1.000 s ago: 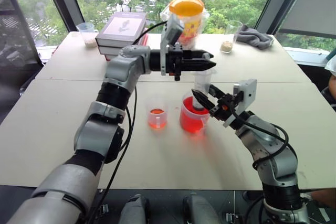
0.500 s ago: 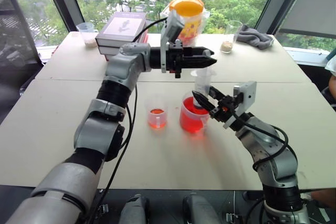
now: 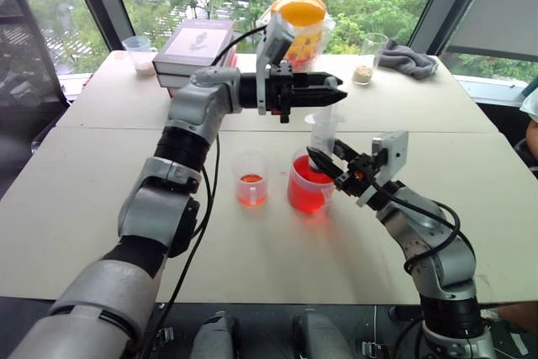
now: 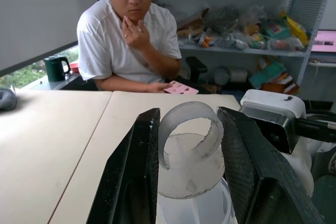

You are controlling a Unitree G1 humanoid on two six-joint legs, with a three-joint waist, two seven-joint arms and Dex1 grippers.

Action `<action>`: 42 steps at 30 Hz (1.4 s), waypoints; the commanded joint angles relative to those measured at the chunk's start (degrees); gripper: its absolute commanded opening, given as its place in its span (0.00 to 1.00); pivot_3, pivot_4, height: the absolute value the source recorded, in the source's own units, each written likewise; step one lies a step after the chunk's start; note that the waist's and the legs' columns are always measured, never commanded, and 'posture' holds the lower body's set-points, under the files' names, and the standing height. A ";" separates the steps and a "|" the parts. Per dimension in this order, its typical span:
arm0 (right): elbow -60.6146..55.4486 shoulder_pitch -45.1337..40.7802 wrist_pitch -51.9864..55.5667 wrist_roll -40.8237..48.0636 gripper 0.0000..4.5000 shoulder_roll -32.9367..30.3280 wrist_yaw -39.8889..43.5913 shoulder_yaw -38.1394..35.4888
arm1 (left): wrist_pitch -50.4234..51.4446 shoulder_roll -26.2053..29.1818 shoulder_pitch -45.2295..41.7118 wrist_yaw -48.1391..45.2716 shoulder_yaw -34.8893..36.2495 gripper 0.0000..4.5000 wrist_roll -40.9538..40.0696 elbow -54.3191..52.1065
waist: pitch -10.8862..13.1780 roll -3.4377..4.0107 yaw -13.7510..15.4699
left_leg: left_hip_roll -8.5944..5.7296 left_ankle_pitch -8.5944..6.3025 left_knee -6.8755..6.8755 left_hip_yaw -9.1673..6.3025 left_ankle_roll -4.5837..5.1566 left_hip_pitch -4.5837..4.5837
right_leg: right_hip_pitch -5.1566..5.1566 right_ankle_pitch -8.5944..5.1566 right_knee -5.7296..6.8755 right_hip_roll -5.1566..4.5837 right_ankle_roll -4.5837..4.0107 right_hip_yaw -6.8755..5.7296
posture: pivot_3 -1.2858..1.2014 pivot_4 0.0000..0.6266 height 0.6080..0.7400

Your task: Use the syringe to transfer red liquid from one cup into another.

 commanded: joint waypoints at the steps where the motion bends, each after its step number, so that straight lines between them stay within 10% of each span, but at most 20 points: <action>1: -5.29 -2.15 1.38 2.36 0.33 -0.66 0.39 0.49 | -0.02 1.73 0.35 1.71 2.98 0.56 -0.67 -4.79 | 0.00 0.00 -0.12 | 0.01 0.00 -0.01 -0.01 0.00 0.00 | -0.01 0.00 0.01 0.01 0.00 0.00 | 0.52 0.24 1.00; 6: -6.64 -4.61 3.18 3.31 0.33 -1.74 -0.13 -0.63 | 1.56 3.32 3.42 1.35 3.04 0.99 -0.66 -8.24 | 0.00 0.00 0.09 | 0.01 0.00 0.00 -0.02 0.00 0.00 | 0.01 0.00 0.02 0.01 0.00 -0.01 | 0.52 0.24 1.00; 24: -3.45 -15.76 6.83 8.99 0.33 -3.80 0.77 -2.85 | 10.11 20.00 11.67 3.45 11.97 0.99 -5.02 -17.58 | 0.00 0.00 -0.15 | 0.03 0.03 0.02 0.01 -0.04 0.08 | 0.01 0.00 0.14 0.01 0.01 0.00 | 0.52 0.24 1.00; 32: 6.21 -25.67 6.29 12.13 0.33 4.73 3.04 1.95 | 8.69 25.23 12.54 5.42 13.99 0.99 -4.44 -16.73 | 0.00 0.01 0.15 | 0.05 0.03 -0.01 0.04 -0.05 0.11 | 0.03 0.00 0.14 0.00 0.00 -0.02 | 0.52 0.24 1.00; 42: 14.61 -18.35 -4.32 4.93 0.33 11.29 7.58 9.91 | 14.56 26.65 13.62 6.40 16.20 0.99 -9.42 -22.34 | 0.00 0.01 -0.02 | 0.05 0.04 0.00 0.09 -0.06 0.09 | 0.04 0.01 0.11 -0.03 0.01 -0.02 | 0.52 0.24 1.00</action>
